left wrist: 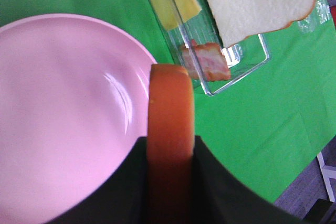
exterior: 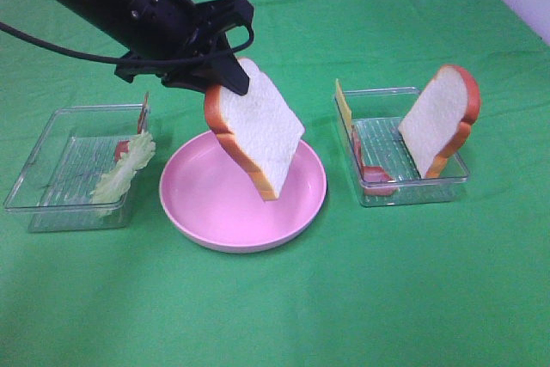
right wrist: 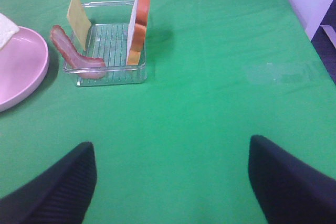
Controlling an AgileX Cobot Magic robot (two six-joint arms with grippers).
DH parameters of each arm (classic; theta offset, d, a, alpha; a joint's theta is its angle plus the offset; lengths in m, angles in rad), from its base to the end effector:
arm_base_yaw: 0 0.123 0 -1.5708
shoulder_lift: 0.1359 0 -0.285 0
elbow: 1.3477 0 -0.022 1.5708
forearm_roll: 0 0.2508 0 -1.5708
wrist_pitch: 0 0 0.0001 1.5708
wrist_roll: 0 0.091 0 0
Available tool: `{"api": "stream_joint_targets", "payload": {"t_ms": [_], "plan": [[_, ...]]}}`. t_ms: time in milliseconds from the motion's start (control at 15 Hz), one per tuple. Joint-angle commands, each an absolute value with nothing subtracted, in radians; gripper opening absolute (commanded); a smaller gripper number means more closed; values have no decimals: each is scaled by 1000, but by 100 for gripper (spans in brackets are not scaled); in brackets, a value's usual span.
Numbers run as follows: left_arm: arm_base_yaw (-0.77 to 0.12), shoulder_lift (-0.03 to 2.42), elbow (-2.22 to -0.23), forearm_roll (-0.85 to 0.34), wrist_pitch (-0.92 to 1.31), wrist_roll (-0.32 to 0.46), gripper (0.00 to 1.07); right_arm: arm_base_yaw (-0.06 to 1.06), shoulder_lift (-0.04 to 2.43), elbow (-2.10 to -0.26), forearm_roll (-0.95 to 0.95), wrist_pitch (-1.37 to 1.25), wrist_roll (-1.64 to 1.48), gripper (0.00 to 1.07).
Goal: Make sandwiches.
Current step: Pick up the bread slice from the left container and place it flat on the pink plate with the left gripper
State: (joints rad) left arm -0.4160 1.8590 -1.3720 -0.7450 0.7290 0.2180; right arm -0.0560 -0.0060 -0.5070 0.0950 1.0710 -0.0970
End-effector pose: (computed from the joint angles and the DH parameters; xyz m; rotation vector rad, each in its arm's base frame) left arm 0.3510 -0.2001 0.2379 0.2328 2.6353 -0.8924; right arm -0.0068 0.0080 0.2787 -0.0475 2.0374 0.0177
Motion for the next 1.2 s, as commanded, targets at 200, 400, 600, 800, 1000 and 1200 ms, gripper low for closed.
{"api": "stream_joint_targets", "payload": {"t_ms": [200,400,600,800,1000,1200], "plan": [[-422,1948,-1376,-773,695,180,0,-62,-17,-506,91,1061,-107,76],[-422,1970,-1377,-783,663,181,0,-62,-17,-506,91,1061,-107,76],[-422,1996,-1377,-800,654,183,0,-62,-17,-506,91,1061,-107,76],[-422,2007,-1377,-828,640,184,0,-62,-17,-506,91,1061,-107,76],[-422,2033,-1377,-838,642,188,0,-62,-17,-506,91,1061,-107,76],[-422,2054,-1377,-843,645,188,0,-62,-17,-506,91,1061,-107,76]]}}
